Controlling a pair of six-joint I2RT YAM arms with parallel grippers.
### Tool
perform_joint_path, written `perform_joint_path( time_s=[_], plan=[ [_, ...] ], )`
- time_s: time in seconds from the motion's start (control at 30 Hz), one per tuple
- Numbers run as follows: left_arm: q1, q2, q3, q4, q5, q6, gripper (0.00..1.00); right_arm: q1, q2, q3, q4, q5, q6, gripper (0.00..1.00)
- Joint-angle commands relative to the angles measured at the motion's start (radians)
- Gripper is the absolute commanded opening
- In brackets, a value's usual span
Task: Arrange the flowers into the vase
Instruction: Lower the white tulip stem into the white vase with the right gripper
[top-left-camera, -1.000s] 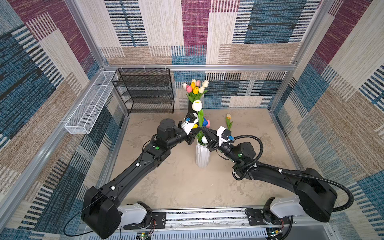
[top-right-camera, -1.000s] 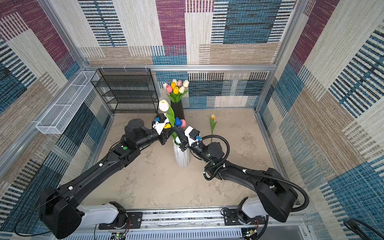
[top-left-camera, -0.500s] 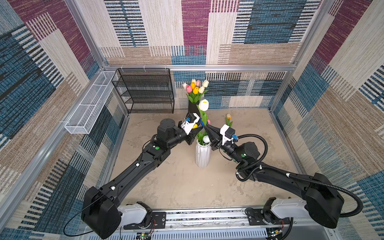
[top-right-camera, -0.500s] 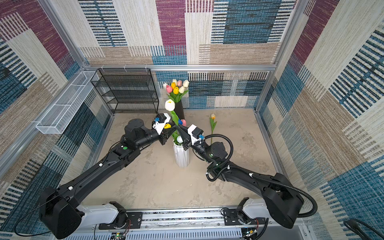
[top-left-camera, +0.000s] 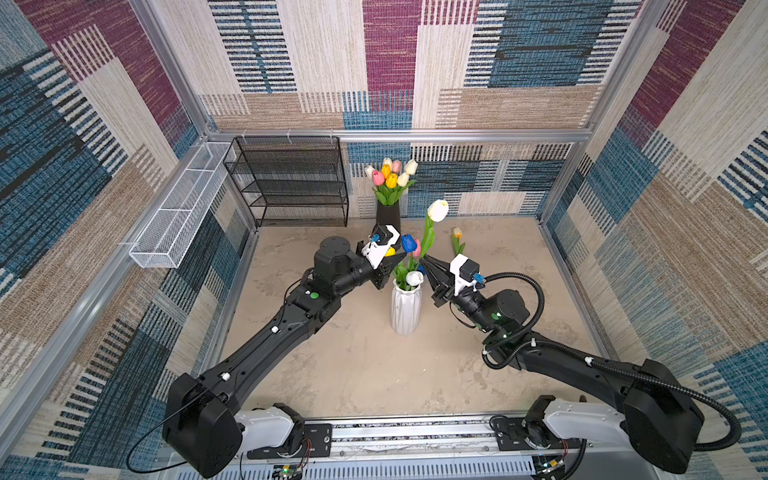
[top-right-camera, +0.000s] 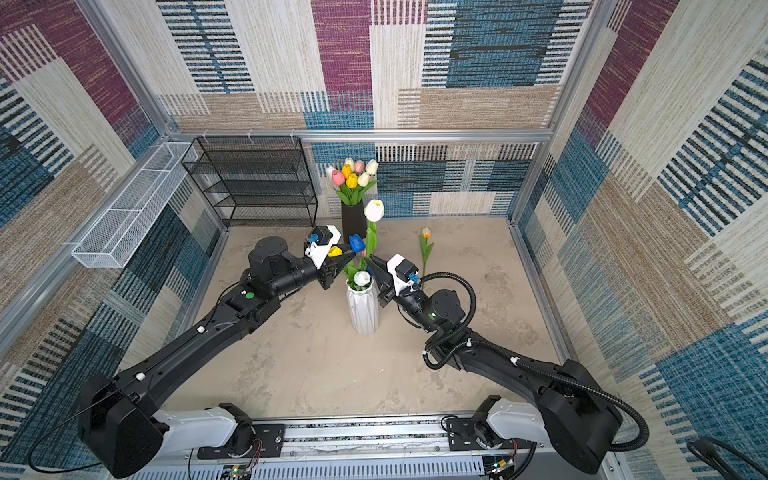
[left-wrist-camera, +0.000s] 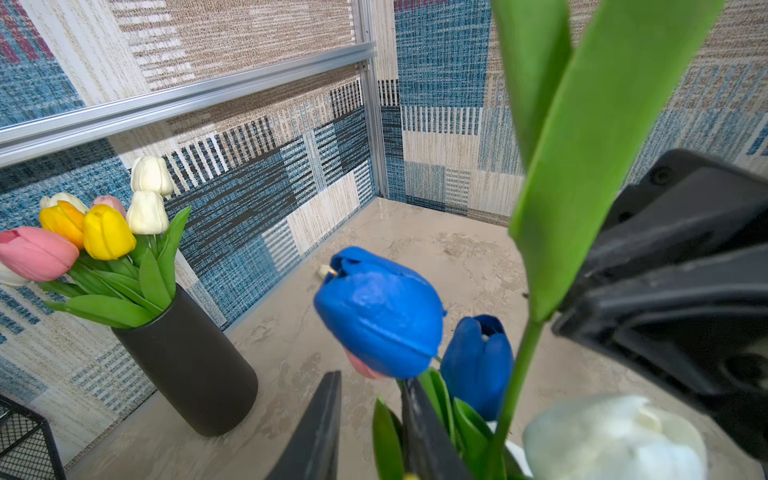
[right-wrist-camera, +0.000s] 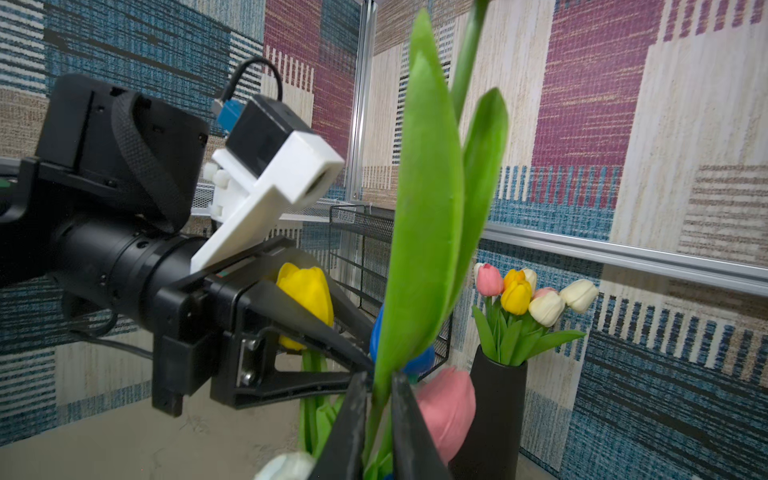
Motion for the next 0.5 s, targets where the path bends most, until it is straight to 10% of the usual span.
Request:
perform_joint_path(
  time_s=[0.0, 0.47],
  plan=[
    [0.001, -0.001, 0.01, 0.006, 0.025, -0.024, 0.29, -0.005, 0.014, -0.009, -0.005, -0.048, 0.017, 0.18],
    [0.001, -0.026, 0.014, -0.024, 0.042, -0.005, 0.38, -0.03, -0.019, 0.028, -0.211, -0.136, -0.051, 0.39]
  ],
)
